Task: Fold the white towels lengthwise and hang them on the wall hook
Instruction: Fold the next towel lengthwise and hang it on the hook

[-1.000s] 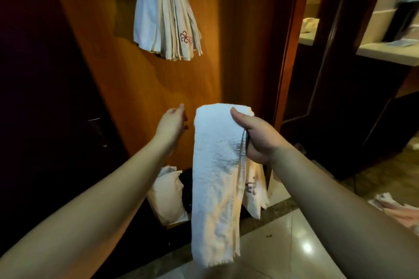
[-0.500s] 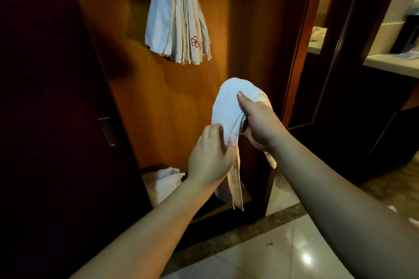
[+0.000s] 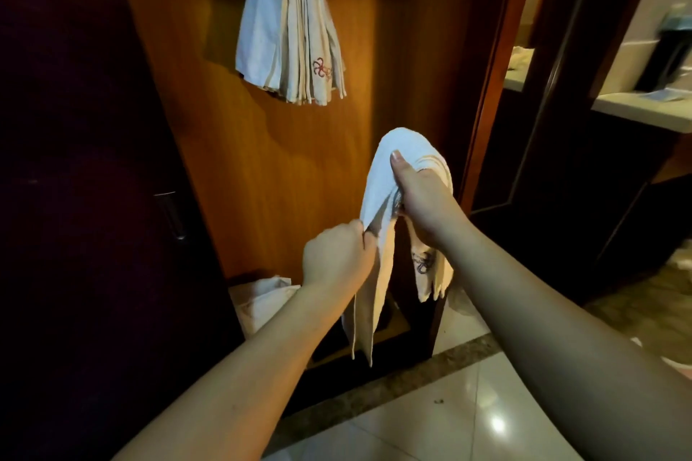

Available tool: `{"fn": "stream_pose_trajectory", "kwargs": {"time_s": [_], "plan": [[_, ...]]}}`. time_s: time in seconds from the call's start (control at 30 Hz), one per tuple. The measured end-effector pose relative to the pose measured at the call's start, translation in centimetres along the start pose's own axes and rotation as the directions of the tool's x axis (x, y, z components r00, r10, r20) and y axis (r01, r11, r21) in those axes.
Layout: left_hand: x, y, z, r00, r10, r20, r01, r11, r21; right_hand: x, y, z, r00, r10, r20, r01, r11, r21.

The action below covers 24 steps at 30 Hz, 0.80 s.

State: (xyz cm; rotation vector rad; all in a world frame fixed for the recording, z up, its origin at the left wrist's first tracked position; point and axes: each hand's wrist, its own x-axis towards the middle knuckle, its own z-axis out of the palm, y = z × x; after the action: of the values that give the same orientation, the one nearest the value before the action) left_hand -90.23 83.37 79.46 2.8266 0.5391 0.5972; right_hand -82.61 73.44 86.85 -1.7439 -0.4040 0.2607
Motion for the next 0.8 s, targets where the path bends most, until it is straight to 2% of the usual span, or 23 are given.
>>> {"fn": "stream_pose_trajectory", "kwargs": {"time_s": [0.1, 0.27, 0.33, 0.4, 0.47, 0.63, 0.7, 0.8], "plan": [[-0.9, -0.6, 0.0, 0.998, 0.059, -0.035, -0.059, 0.998, 0.012, -0.1, 0.0, -0.1, 0.998, -0.017, -0.053, 0.014, 0.998, -0.061], [-2.5, 0.5, 1.2, 0.991, 0.128, -0.041, -0.130, 0.991, -0.033, -0.4, 0.3, 0.7, 0.998, -0.043, -0.041, 0.038, 0.992, -0.117], [-2.6, 1.1, 1.8, 0.996, 0.084, -0.011, -0.084, 0.986, -0.144, -0.4, 0.3, 0.9, 0.998, -0.059, -0.023, 0.055, 0.988, -0.145], [-2.5, 1.6, 2.2, 0.999, -0.036, 0.018, 0.040, 0.948, -0.315, -0.4, 0.2, 1.1, 0.998, -0.063, -0.029, 0.057, 0.983, -0.172], [-2.3, 2.0, 2.5, 0.995, -0.095, 0.016, 0.094, 0.919, -0.383, -0.2, 0.2, 1.2, 0.998, -0.040, -0.038, 0.033, 0.986, -0.166], [-1.4, 1.1, 2.8, 0.987, -0.138, -0.087, 0.094, 0.917, -0.388, -0.4, -0.1, 0.6, 0.990, -0.104, -0.092, 0.089, 0.983, -0.158], [-0.8, -0.3, 3.2, 0.981, -0.185, -0.056, 0.150, 0.911, -0.383, -0.1, -0.2, 0.0, 0.985, -0.115, -0.128, 0.101, 0.988, -0.117], [-0.6, -3.2, 4.5, 0.979, -0.202, -0.001, 0.195, 0.950, -0.243, 0.6, -0.1, -1.4, 0.975, -0.090, -0.202, 0.086, 0.996, -0.029]]}}
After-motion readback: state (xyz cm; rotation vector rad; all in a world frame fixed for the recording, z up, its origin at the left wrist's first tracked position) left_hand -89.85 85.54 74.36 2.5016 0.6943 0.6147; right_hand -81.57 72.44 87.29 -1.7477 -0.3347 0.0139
